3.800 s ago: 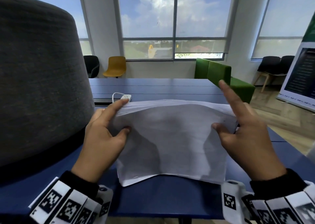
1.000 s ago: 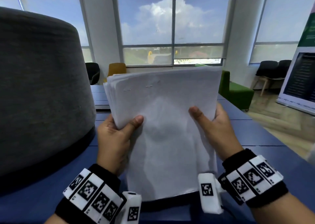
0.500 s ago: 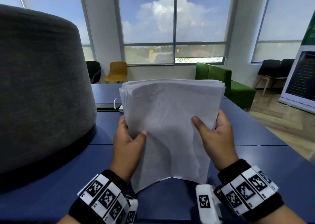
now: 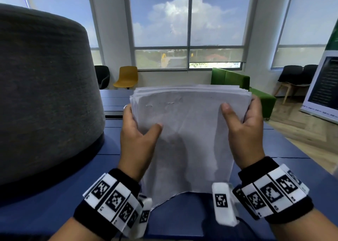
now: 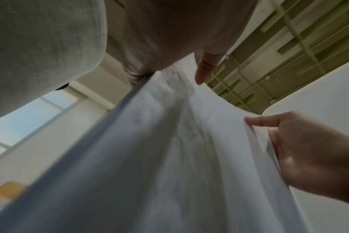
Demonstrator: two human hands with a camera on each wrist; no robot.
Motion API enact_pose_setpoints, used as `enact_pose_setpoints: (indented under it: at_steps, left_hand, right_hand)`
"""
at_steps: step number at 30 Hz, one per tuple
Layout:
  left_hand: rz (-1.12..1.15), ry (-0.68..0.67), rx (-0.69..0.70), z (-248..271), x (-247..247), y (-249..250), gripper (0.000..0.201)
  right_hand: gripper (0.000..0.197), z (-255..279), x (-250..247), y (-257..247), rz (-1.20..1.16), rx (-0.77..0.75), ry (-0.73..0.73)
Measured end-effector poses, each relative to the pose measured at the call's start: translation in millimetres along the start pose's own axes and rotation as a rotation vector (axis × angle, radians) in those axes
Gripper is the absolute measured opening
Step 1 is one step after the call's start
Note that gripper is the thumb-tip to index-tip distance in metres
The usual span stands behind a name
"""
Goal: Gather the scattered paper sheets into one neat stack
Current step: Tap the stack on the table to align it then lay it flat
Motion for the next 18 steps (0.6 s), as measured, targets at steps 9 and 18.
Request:
enact_pose_setpoints:
  at_steps: [9,18]
  left_hand:
    - [-0.055,0.024,-0.076,9,-1,-11,0.039]
    - [-0.443,-0.016,0.249,-11,4,50,0.069]
  right_hand:
    - [0.052,5,3,-1,0.011,0.041,-0.004]
    - [0.059,-12,2,-21,0.494,-0.236,-0.063]
Point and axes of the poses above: each hand's wrist, its own z-axis away from the middle knuckle, its own x-axis out of the palm, y = z × x, the point moved 3 cm from there along -z, towards the middle knuckle, and after that the axes turned 7 degrees about -x, right-handed, at the moved point
